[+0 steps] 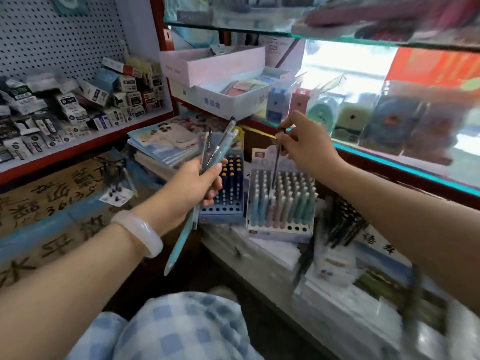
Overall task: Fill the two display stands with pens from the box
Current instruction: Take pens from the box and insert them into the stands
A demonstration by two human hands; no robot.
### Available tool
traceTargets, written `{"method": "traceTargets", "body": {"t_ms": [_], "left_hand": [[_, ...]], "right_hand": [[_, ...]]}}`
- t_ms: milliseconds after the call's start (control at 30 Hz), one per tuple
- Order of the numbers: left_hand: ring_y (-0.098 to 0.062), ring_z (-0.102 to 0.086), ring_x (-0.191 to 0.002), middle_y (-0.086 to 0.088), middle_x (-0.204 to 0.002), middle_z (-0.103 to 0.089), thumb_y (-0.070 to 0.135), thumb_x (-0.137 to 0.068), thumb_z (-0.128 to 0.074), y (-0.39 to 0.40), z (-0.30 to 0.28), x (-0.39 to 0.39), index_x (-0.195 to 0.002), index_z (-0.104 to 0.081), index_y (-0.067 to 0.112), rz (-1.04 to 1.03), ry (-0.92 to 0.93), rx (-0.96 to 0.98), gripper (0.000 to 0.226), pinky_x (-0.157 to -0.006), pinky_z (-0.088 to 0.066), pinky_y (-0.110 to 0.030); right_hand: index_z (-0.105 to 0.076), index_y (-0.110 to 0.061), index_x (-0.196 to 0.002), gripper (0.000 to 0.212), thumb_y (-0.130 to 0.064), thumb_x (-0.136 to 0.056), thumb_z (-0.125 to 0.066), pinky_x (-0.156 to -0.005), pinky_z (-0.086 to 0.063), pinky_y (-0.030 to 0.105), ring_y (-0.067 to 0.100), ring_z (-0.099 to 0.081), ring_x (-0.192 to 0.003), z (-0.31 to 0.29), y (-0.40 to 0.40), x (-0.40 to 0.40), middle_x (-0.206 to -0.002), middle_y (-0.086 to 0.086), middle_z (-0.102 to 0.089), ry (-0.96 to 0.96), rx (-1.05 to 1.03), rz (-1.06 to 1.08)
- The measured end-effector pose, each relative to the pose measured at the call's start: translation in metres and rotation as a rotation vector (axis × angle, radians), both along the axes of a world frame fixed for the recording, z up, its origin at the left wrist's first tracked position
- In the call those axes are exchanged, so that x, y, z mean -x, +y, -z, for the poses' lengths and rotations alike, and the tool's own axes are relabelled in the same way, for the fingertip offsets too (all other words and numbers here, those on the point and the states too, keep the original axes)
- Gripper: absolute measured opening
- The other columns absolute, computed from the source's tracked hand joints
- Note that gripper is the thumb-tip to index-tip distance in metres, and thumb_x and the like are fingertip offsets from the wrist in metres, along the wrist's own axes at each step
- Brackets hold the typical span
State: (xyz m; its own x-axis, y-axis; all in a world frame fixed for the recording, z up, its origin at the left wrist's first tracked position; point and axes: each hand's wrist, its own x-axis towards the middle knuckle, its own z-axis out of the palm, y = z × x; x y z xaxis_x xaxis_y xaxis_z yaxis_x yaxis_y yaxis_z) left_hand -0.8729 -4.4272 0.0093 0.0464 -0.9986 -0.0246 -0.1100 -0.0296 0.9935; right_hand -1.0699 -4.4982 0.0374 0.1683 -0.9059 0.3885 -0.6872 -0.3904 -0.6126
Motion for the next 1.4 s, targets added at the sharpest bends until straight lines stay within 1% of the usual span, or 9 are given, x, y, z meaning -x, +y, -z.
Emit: {"method": "traceTargets", "body": {"t_ms": [167, 267, 467, 767, 933, 1000, 1133, 1300, 1400], "left_hand": [[-0.007, -0.045, -0.05, -0.004, -0.069, -0.051, 0.012, -0.099, -0.04, -0.004, 0.004, 0.026, -0.097, -0.056, 0.016, 0.064, 0.016, -0.036, 0.017, -0.041, -0.04, -0.017], [-0.01, -0.045, -0.057, -0.003, -0.071, -0.052, 0.012, -0.099, -0.039, -0.005, 0.006, 0.049, -0.097, -0.056, 0.014, 0.089, 0.019, -0.053, 0.017, -0.044, -0.043, -0.015], [-0.01, -0.046, -0.058, -0.003, -0.073, -0.055, 0.007, -0.098, -0.035, -0.001, 0.015, 0.097, -0.096, -0.055, 0.014, 0.166, 0.013, -0.1, 0.021, -0.047, -0.042, -0.016], [-0.012, -0.046, -0.057, -0.005, -0.074, -0.055, 0.004, -0.097, -0.032, 0.006, 0.03, 0.115, -0.098, -0.054, 0.01, 0.199, 0.036, -0.173, 0.023, -0.044, -0.042, -0.017], [-0.012, -0.045, -0.055, -0.005, -0.071, -0.054, 0.003, -0.097, -0.031, 0.009, 0.039, 0.113, -0.105, -0.055, 0.009, 0.191, 0.07, -0.202, 0.026, -0.043, -0.04, -0.017], [-0.012, -0.044, -0.056, -0.006, -0.072, -0.054, 0.003, -0.097, -0.031, 0.011, 0.041, 0.112, -0.107, -0.055, 0.008, 0.195, 0.065, -0.207, 0.026, -0.044, -0.041, -0.017], [-0.012, -0.046, -0.058, -0.006, -0.074, -0.055, 0.005, -0.099, -0.032, 0.013, 0.042, 0.11, -0.1, -0.056, 0.011, 0.211, 0.059, -0.205, 0.024, -0.047, -0.042, -0.019], [-0.011, -0.05, -0.059, -0.005, -0.076, -0.058, 0.006, -0.097, -0.039, 0.014, 0.044, 0.103, -0.097, -0.056, 0.008, 0.244, 0.029, -0.171, 0.016, -0.052, -0.046, -0.019], [-0.009, -0.049, -0.059, -0.003, -0.072, -0.056, 0.004, -0.096, -0.044, 0.018, 0.045, 0.1, -0.092, -0.057, 0.006, 0.279, 0.012, -0.154, 0.013, -0.053, -0.045, -0.019]], "right_hand": [[-0.051, -0.019, -0.099, 0.006, -0.019, -0.095, -0.054, -0.068, -0.044, 0.027, 0.018, -0.061, -0.08, 0.006, 0.014, 0.043, -0.092, 0.002, -0.063, 0.097, -0.049, 0.029], [-0.05, -0.02, -0.096, 0.005, -0.019, -0.094, -0.054, -0.078, -0.054, 0.04, 0.021, -0.064, -0.086, 0.007, 0.02, 0.069, -0.102, 0.006, -0.064, 0.198, -0.138, 0.001], [-0.052, -0.019, -0.098, 0.004, -0.019, -0.094, -0.053, -0.073, -0.055, 0.031, 0.009, -0.065, -0.07, 0.02, 0.043, 0.117, -0.091, 0.002, -0.066, 0.316, -0.181, -0.008], [-0.051, -0.01, -0.1, 0.014, -0.023, -0.095, -0.052, -0.068, -0.054, 0.042, 0.025, -0.065, -0.074, 0.077, 0.071, 0.152, -0.087, 0.007, -0.067, 0.416, -0.092, 0.126], [-0.054, -0.007, -0.096, 0.014, -0.021, -0.095, -0.053, -0.068, -0.053, 0.041, 0.024, -0.064, -0.073, 0.094, 0.072, 0.154, -0.086, 0.007, -0.067, 0.376, -0.05, 0.173], [-0.059, -0.008, -0.094, 0.015, -0.022, -0.095, -0.054, -0.07, -0.052, 0.039, 0.024, -0.064, -0.078, 0.099, 0.069, 0.155, -0.089, 0.005, -0.065, 0.42, -0.041, 0.17], [-0.07, -0.008, -0.102, 0.024, -0.024, -0.094, -0.054, -0.081, -0.049, 0.03, 0.018, -0.058, -0.1, 0.115, 0.07, 0.158, -0.115, 0.002, -0.061, 0.482, -0.015, 0.208], [-0.067, -0.014, -0.116, 0.033, -0.032, -0.095, -0.05, -0.081, -0.05, 0.034, 0.018, -0.048, -0.113, 0.117, 0.076, 0.159, -0.127, -0.001, -0.057, 0.518, -0.006, 0.174], [-0.065, -0.016, -0.119, 0.033, -0.033, -0.094, -0.051, -0.084, -0.049, 0.035, 0.016, -0.05, -0.11, 0.103, 0.075, 0.146, -0.124, 0.0, -0.056, 0.382, 0.02, 0.208]]}}
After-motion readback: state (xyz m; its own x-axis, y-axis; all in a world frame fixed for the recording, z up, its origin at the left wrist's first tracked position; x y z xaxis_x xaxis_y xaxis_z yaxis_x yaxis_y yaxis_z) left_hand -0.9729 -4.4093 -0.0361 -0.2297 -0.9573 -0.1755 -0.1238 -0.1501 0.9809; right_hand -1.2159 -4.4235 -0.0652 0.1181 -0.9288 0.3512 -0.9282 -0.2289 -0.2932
